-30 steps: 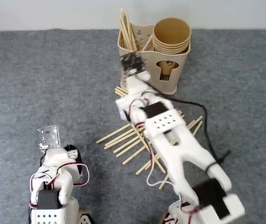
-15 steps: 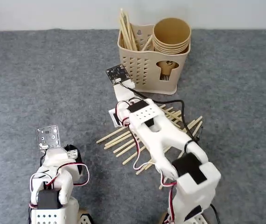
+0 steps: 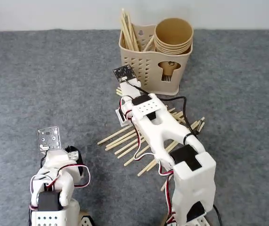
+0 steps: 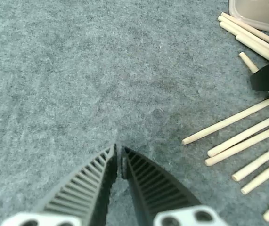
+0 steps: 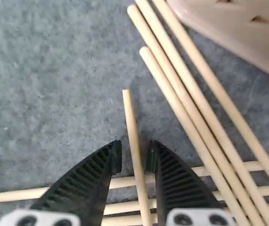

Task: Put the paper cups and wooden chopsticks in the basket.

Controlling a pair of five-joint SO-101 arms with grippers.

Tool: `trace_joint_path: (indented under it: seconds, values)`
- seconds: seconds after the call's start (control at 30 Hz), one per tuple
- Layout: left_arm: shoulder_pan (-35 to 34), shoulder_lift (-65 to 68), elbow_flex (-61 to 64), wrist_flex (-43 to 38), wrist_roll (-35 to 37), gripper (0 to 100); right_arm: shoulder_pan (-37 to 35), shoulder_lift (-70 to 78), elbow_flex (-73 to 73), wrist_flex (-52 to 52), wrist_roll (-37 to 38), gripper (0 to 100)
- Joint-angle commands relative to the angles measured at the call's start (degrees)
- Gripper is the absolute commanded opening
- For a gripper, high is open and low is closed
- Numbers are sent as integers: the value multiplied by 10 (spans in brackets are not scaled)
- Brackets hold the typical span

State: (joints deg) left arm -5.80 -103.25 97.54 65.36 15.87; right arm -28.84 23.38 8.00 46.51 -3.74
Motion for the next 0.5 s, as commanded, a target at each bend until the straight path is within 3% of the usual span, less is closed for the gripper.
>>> trace_joint_path:
  seconds: [0.0,0.1,0.47]
  values:
    - [-1,-8,-11,2,-3,14,8,-1,-33,9,-4,79]
    - [-1,-8,-11,2,-3,14,8,-2,-33,0,-4,2]
    - [-1,-8,-11,2,-3,14,7,-109,-33,44,-4,8]
